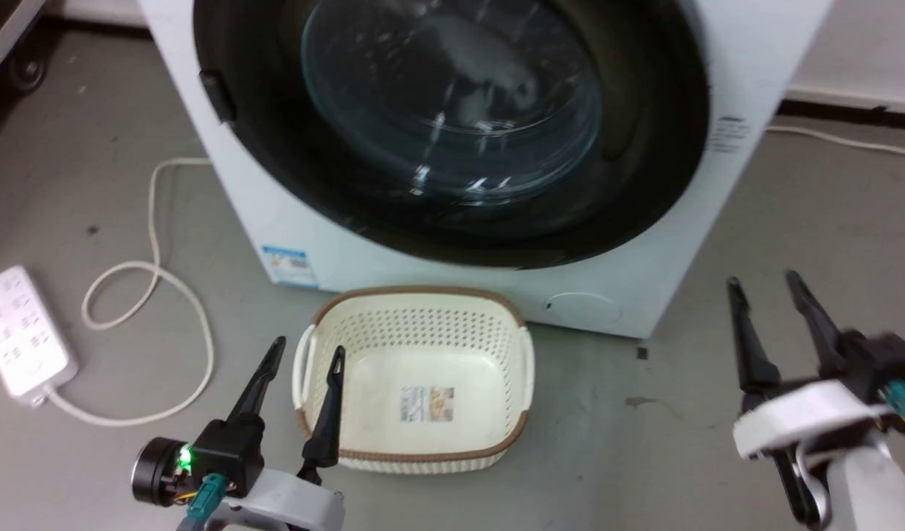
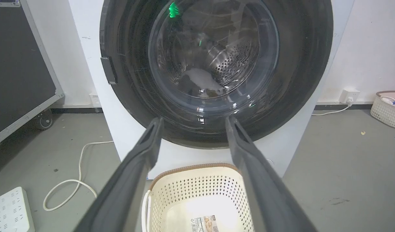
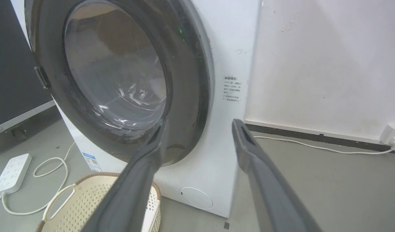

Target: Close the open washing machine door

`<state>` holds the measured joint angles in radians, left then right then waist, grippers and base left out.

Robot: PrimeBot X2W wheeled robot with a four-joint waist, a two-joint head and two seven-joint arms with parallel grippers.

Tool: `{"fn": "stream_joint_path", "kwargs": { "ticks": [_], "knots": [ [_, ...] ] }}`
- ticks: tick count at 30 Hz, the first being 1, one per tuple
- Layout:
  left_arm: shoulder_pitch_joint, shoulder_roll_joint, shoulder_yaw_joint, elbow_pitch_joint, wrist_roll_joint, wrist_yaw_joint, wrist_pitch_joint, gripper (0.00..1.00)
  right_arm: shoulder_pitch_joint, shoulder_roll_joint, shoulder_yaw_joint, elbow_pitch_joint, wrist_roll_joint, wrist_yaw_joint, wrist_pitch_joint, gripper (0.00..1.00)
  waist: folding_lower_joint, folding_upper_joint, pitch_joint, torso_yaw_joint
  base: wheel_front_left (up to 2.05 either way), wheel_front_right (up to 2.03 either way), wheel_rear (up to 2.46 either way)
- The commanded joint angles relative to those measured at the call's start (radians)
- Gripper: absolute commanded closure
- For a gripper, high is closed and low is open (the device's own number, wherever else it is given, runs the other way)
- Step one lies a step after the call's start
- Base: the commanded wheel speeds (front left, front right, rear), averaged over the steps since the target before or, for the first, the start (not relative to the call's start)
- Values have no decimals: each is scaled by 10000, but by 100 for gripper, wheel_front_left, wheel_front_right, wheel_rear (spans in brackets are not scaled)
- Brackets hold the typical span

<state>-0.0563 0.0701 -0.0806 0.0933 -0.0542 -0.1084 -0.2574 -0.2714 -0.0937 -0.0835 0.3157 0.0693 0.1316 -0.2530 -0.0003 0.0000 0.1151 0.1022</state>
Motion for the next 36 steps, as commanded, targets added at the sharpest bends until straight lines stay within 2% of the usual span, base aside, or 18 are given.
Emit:
{"fn": "stream_joint_path", "kwargs": {
  "ticks": [1,4,9,24,25,36],
  "knots": [
    [136,17,64,42,26,-7,-43,0,380,182,-229,-446,-8,-9,-76,0,3,0,-250,-302,0,0,0],
    [211,22,115,80,10,-8,-43,0,1086,389,-492,-1467,51,-9,-82,0,3,0,-346,-458,0,0,0],
    [309,26,199,134,-2,-14,-43,0,2085,429,-271,-2433,46,-9,-85,0,3,0,-425,-618,0,0,0],
    [376,-39,236,513,-211,-71,-43,0,2794,433,80,-2738,-127,-9,-87,0,3,0,-570,-498,0,0,0],
    [217,-6,232,502,-182,-19,2,100,2646,401,75,-2662,-113,-2,-43,100,3,0,-569,-500,0,0,0],
    [236,-9,266,410,-137,63,177,100,2637,401,121,-2682,-150,-2,123,100,3,0,-608,-531,0,0,0]
  ]
}}
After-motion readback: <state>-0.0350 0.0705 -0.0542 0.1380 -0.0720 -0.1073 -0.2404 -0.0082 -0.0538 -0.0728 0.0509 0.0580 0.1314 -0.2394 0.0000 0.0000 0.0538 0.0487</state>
